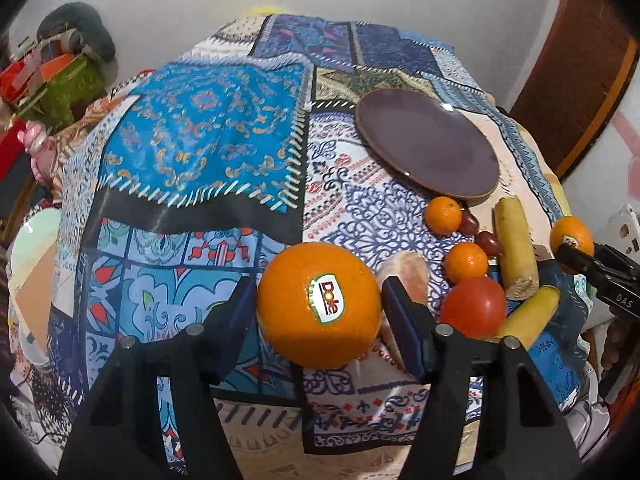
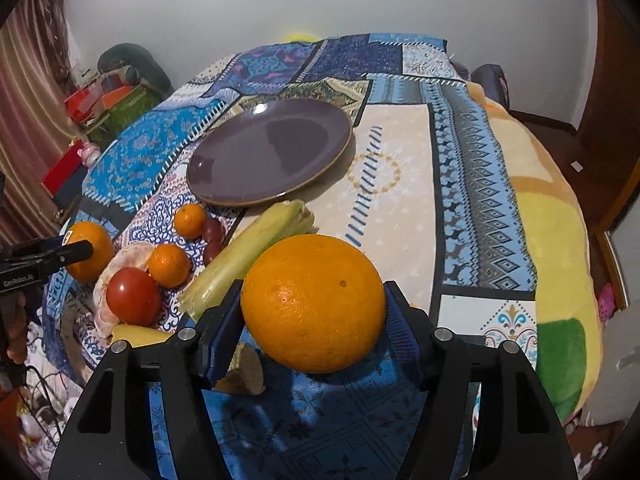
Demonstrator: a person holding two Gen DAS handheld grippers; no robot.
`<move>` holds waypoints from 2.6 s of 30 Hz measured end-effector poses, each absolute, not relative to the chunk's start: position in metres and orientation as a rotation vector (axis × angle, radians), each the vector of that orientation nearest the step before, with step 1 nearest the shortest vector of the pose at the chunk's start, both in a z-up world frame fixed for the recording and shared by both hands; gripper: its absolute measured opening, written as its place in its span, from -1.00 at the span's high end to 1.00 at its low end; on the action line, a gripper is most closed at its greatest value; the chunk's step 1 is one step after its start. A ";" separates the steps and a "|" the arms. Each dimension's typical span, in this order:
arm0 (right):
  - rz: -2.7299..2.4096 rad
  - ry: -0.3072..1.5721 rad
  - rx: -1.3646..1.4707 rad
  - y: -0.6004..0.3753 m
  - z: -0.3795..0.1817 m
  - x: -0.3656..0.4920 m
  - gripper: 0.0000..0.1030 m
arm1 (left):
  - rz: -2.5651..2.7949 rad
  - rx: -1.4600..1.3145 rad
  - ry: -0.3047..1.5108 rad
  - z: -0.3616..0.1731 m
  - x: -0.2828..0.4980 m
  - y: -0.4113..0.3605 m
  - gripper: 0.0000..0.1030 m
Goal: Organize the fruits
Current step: 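Close the right gripper on a large orange while the left gripper grasps the Dole-sticker orange, then carry both oranges onto the purple plate and open both grippers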
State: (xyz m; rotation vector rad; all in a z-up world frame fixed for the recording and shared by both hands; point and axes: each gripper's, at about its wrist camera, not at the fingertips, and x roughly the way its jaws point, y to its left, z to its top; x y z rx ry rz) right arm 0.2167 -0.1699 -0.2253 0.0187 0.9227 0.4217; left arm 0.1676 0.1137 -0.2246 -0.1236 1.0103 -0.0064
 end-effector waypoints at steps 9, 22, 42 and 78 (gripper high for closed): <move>0.418 0.918 0.030 -0.171 -0.223 0.215 -0.23 | -0.020 -0.140 1.046 -0.243 0.185 0.109 -0.30; 0.407 0.848 0.005 -0.175 -0.202 0.228 -0.23 | -0.009 -0.104 0.959 -0.212 0.189 0.100 -0.28; 0.428 0.643 -0.038 -0.156 -0.143 0.285 -0.23 | -0.036 -0.075 0.735 -0.132 0.249 0.078 -0.28; 0.478 0.820 -0.144 -0.098 -0.222 0.395 -0.23 | -0.081 -0.045 0.924 -0.226 0.374 0.059 -0.28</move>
